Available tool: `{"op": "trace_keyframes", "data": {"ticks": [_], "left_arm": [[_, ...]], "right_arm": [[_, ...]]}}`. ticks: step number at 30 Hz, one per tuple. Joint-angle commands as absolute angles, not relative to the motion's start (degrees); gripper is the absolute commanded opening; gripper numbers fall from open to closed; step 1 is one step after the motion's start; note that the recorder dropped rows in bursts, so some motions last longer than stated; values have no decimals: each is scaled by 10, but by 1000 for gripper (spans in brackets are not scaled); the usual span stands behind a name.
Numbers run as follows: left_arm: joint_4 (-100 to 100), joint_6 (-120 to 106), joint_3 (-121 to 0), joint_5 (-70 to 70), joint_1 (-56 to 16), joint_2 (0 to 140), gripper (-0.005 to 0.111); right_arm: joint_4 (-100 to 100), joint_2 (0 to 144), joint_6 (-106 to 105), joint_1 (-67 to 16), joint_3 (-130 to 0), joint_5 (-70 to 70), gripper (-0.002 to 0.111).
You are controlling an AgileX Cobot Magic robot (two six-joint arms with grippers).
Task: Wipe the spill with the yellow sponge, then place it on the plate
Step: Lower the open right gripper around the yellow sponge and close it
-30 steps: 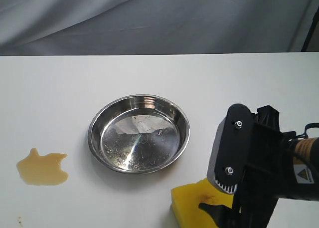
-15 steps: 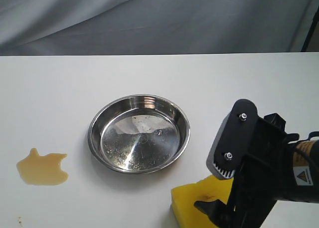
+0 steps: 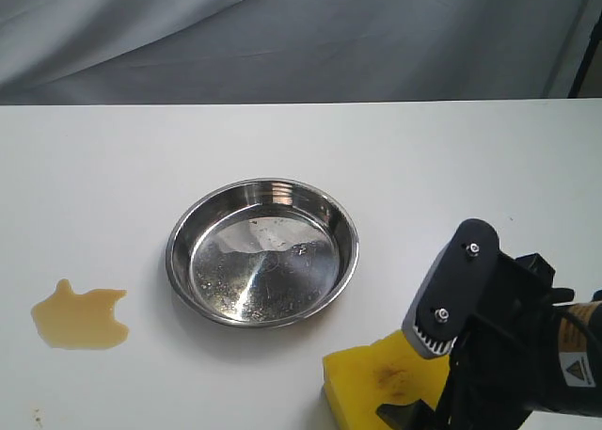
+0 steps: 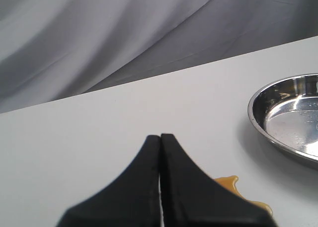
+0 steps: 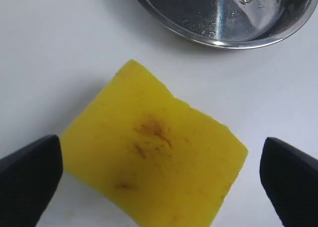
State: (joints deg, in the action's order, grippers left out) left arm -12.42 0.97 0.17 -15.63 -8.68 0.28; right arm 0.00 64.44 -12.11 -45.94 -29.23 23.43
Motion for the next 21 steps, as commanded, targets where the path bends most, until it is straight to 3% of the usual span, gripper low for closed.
{"op": "trace_keyframes", "data": {"ticks": [1, 21], "left_arm": [[-125, 12, 0, -152, -86, 0, 0], [-125, 12, 0, -152, -86, 0, 0]], "right_arm": [[4, 644, -102, -462, -284, 218, 105], [4, 644, -11, -462, -213, 131, 105]]}}
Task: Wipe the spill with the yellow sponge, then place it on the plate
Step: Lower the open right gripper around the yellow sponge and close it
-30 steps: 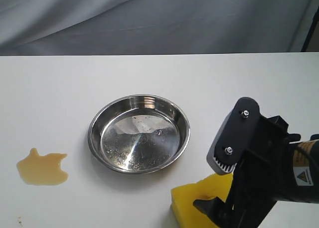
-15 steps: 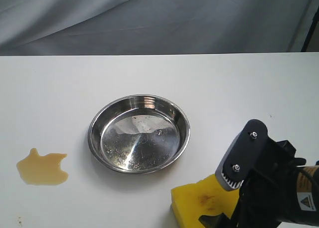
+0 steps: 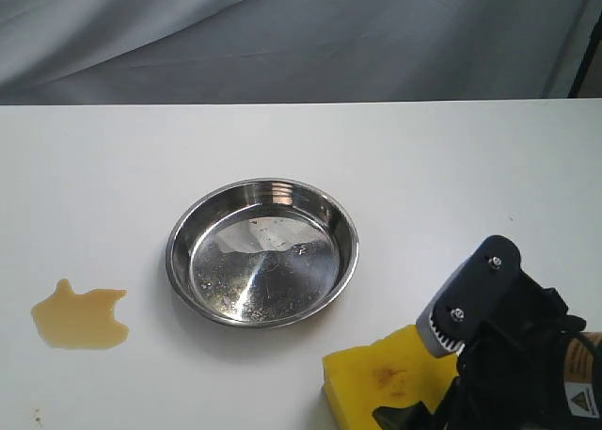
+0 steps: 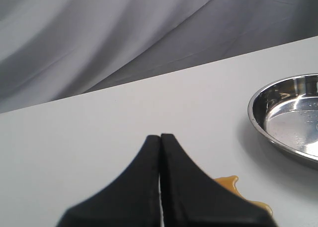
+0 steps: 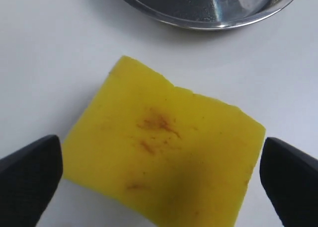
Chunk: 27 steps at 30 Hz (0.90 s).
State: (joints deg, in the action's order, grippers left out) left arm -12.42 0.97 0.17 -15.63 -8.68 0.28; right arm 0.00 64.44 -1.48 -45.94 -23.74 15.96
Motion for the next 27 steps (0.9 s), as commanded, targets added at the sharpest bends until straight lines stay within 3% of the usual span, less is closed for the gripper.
{"op": "trace_keyframes", "data": {"ticks": [1, 27], "left_arm": [[-125, 12, 0, -152, -86, 0, 0], [-125, 12, 0, -152, -86, 0, 0]], "right_arm": [[4, 644, -11, -462, -209, 129, 105], [-28, 644, 60, -434, -205, 120, 98]]}}
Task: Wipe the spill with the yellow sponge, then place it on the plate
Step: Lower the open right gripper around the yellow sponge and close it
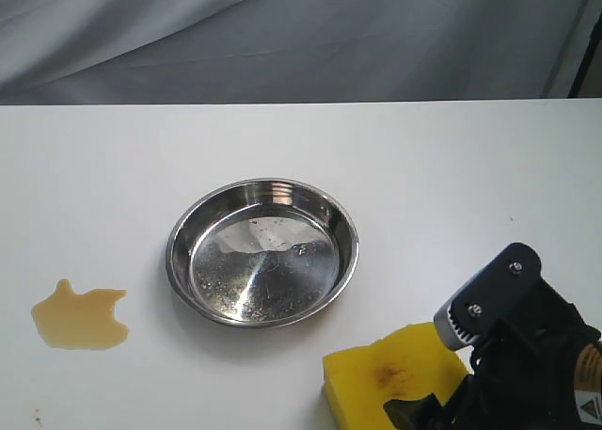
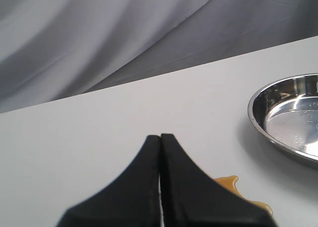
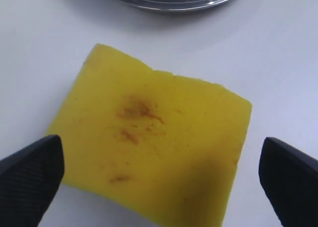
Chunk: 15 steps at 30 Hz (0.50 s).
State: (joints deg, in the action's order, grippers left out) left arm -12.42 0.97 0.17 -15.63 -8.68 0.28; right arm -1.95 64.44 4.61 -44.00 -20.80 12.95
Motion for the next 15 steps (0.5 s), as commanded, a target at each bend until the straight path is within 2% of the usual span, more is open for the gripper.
{"op": "trace_keyframes", "data": {"ticks": [1, 8, 15], "left_arm": [[-125, 12, 0, -152, -86, 0, 0], [-125, 12, 0, -152, -86, 0, 0], [-125, 12, 0, -152, -86, 0, 0]], "right_arm": [[-28, 644, 60, -434, -205, 120, 98], [-28, 659, 81, -434, -182, 86, 98], [-22, 750, 81, -434, -171, -7, 98]]}}
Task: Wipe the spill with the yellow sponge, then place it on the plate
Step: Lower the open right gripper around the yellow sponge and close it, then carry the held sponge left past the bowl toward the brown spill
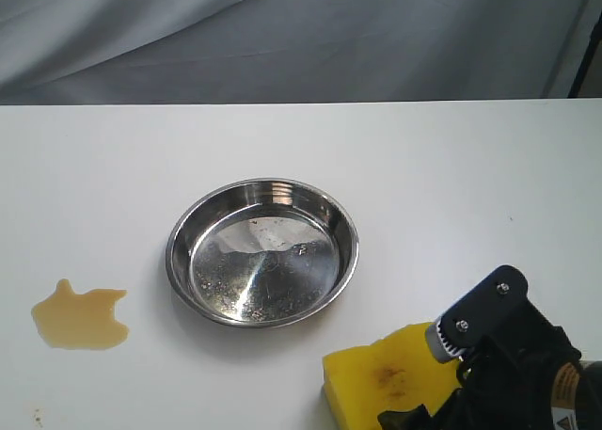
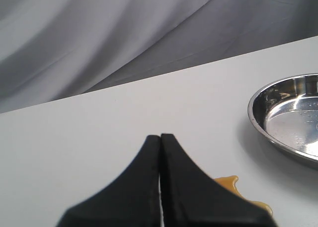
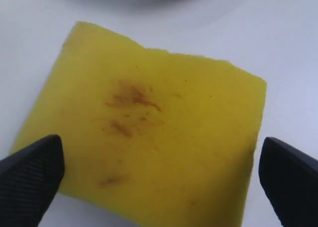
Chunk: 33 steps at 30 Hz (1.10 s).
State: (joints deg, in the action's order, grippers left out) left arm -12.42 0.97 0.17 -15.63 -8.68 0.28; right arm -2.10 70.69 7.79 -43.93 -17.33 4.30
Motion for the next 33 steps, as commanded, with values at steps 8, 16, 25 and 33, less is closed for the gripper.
{"op": "trace_keyframes", "data": {"ticks": [8, 16, 25, 33], "left_arm": [[-125, 12, 0, -152, -86, 0, 0], [-125, 12, 0, -152, -86, 0, 0], [-125, 12, 0, -152, -86, 0, 0], [-125, 12, 0, -152, -86, 0, 0]], "right_arm": [[-22, 855, 81, -434, -171, -48, 98], [-22, 869, 81, -434, -171, -82, 93], [-22, 869, 81, -434, -171, -113, 42], [-31, 869, 80, -434, -172, -124, 6]]}}
